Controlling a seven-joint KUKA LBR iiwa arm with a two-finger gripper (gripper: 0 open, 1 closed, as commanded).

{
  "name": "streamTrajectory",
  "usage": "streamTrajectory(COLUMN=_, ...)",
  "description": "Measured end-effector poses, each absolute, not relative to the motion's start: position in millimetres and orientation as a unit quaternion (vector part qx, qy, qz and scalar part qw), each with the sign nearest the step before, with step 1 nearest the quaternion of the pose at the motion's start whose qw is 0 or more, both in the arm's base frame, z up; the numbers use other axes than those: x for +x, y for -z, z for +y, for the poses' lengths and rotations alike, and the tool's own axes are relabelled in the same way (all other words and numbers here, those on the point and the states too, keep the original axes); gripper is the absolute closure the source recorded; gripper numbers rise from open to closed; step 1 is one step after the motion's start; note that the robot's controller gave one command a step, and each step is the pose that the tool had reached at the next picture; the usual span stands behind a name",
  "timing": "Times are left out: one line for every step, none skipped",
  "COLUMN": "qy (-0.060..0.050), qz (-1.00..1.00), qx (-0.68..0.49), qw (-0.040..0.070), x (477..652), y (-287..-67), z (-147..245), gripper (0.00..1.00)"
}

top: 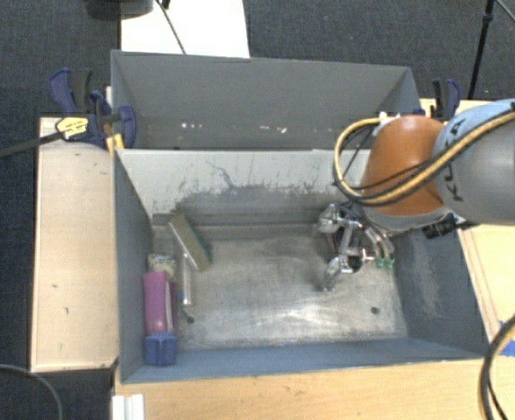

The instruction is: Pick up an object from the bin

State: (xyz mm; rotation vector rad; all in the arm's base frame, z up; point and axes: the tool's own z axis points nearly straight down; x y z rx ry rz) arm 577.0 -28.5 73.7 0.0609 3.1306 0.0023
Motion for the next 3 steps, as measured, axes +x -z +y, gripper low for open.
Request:
streamTrajectory(qy=0.000, qz=1.000, qx=-0.001, qw=0.005, x=570.5, y=-72.6, z=-105.7, gripper=0.00)
streamTrajectory(qy=0.000, qz=1.000, qx=0.017, qw=0.003, x=567.6, y=-110.0, z=-140.4, gripper=0.00)
streamTrajectory(qy=0.001, qz=0.997, qx=-0.072, qw=0.003, x=575.1, y=-100.6, z=-148.8, gripper=0.00)
